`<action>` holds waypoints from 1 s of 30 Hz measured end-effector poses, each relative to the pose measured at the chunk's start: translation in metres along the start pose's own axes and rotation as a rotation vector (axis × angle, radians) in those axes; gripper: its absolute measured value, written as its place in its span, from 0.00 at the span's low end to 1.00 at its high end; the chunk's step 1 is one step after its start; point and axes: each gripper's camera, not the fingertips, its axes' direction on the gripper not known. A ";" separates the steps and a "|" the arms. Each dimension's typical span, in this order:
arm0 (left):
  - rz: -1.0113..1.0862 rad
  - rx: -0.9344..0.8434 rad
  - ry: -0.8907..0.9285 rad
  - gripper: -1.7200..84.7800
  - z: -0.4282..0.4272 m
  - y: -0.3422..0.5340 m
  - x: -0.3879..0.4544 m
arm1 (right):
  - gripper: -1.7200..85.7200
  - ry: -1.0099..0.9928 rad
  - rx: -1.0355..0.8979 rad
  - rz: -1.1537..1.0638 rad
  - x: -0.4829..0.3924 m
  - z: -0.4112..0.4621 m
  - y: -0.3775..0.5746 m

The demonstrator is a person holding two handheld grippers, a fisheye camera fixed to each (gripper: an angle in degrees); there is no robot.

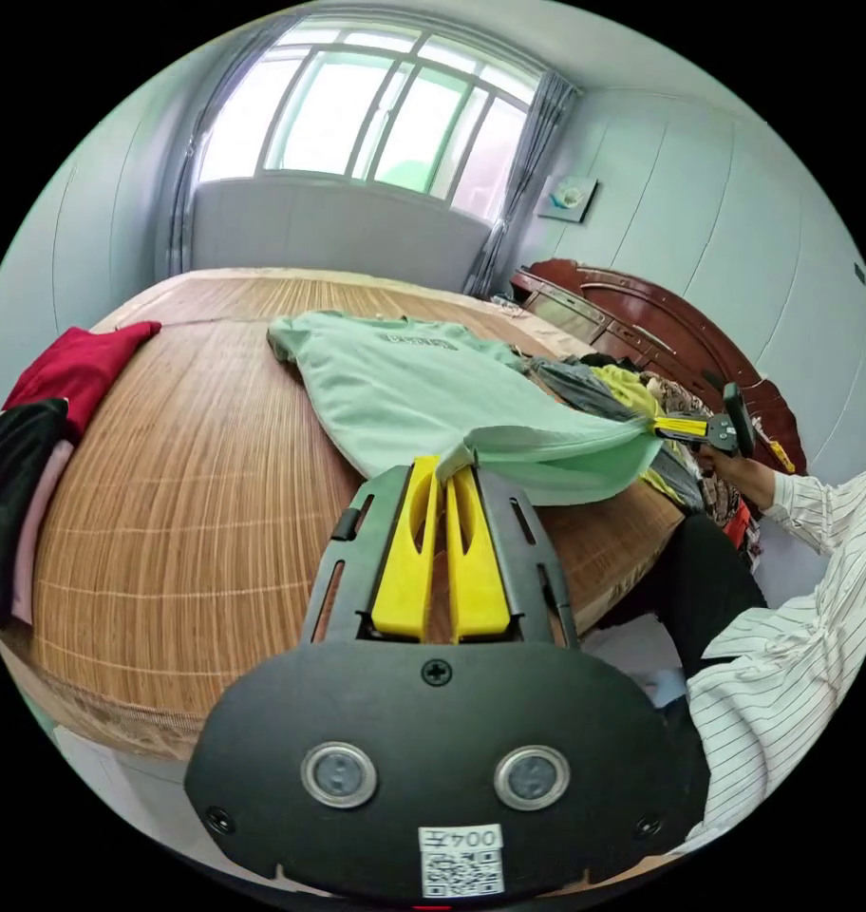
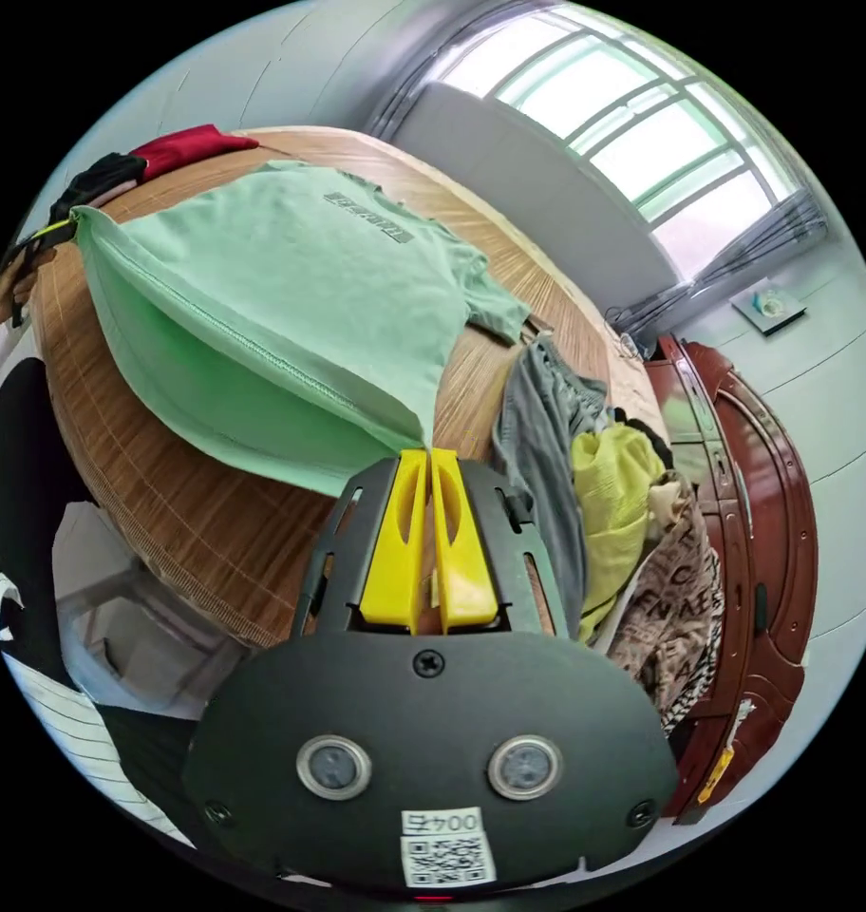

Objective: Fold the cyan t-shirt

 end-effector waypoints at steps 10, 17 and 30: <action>0.115 -0.098 0.085 0.02 -0.013 0.038 -0.035 | 0.01 -0.074 -0.071 0.034 -0.040 0.020 0.095; 0.159 -0.220 0.112 0.03 -0.010 0.057 -0.067 | 0.02 -0.112 -0.125 0.000 -0.067 0.052 0.145; -0.016 -0.153 0.241 0.09 -0.060 0.078 -0.167 | 0.10 -0.545 -0.144 0.262 -0.005 0.065 0.231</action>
